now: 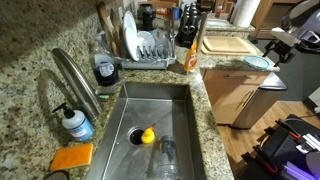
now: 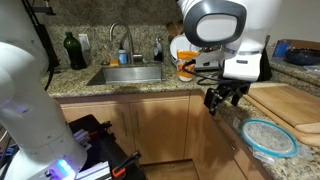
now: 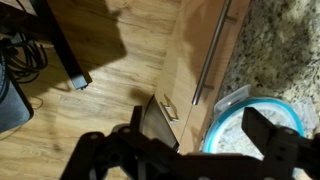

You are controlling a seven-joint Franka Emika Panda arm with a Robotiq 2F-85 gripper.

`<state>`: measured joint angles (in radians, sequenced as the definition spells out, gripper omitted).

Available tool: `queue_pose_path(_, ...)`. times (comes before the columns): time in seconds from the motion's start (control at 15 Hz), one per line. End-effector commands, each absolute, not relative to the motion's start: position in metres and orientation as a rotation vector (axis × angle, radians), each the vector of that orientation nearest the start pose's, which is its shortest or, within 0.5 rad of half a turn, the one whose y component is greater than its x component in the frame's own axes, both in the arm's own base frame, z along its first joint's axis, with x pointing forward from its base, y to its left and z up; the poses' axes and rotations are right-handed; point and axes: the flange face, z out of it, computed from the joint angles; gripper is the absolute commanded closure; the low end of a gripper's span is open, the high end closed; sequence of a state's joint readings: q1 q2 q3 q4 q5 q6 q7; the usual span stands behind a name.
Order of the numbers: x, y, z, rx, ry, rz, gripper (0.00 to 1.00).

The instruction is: Pick up the lid from the right side of the countertop and put it in the sink

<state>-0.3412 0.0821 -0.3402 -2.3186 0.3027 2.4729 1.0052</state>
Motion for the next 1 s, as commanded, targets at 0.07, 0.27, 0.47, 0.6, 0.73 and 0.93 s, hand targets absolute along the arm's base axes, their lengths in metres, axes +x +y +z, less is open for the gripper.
queue_pose_path(0.07, 0.406, -0.354, 0.299, -1.622, 2.491, -0.097, 0.00)
queue_pose_path(0.27, 0.390, -0.383, 0.279, -1.443, 2.550, -0.101, 0.00)
queue_pose_path(0.47, 0.386, -0.404, 0.267, -1.338, 2.556, -0.243, 0.00)
queue_pose_path(0.6, 0.382, -0.397, 0.271, -1.335, 2.559, -0.192, 0.00)
queue_pose_path(0.73, 0.383, -0.398, 0.268, -1.335, 2.560, -0.189, 0.00)
queue_pose_path(0.93, 0.391, -0.402, 0.259, -1.337, 2.594, -0.307, 0.00)
